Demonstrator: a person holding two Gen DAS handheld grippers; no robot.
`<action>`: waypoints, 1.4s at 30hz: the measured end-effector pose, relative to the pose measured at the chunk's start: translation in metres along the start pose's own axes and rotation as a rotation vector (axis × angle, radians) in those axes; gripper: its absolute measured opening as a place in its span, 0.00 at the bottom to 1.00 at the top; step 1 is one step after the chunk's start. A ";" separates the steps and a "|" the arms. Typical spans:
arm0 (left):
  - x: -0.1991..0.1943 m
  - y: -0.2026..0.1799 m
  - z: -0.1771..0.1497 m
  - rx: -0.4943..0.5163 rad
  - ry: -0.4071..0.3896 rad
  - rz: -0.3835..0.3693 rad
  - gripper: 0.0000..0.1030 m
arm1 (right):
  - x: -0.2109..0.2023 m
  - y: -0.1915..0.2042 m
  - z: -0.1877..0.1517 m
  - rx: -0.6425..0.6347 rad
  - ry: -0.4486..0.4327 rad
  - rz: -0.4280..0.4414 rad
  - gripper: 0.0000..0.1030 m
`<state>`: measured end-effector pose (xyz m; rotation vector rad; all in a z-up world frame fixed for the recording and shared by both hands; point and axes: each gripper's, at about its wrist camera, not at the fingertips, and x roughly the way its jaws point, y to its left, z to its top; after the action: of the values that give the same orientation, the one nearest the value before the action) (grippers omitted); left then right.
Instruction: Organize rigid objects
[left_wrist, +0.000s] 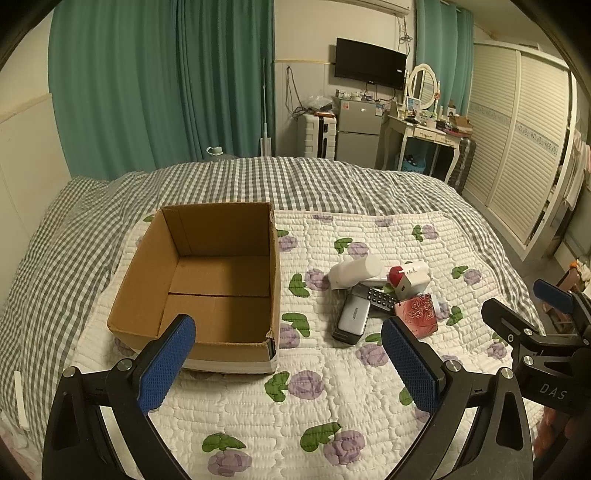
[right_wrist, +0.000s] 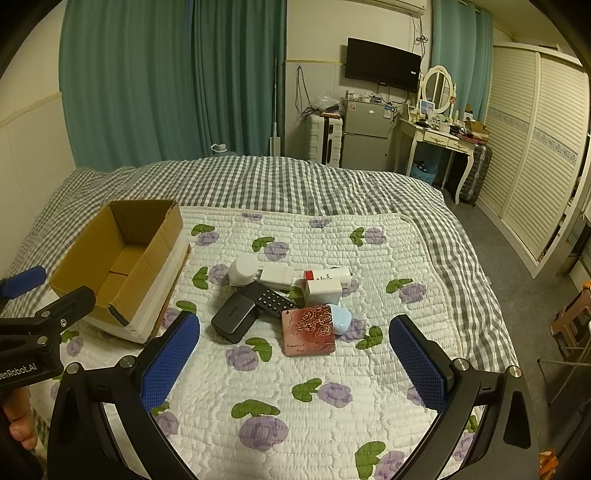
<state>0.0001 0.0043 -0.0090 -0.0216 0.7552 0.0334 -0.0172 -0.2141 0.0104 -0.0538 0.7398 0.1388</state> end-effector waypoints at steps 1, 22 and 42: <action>-0.001 -0.001 0.000 -0.001 -0.001 -0.001 1.00 | 0.000 0.000 0.000 0.001 -0.001 0.001 1.00; 0.007 -0.053 0.001 0.092 0.006 -0.028 0.99 | -0.008 -0.057 -0.002 0.023 0.015 -0.023 1.00; 0.195 -0.101 -0.033 0.183 0.262 -0.039 0.90 | 0.129 -0.084 -0.038 0.031 0.231 0.029 1.00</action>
<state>0.1232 -0.0929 -0.1657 0.1361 1.0169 -0.0772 0.0639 -0.2870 -0.1044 -0.0298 0.9739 0.1506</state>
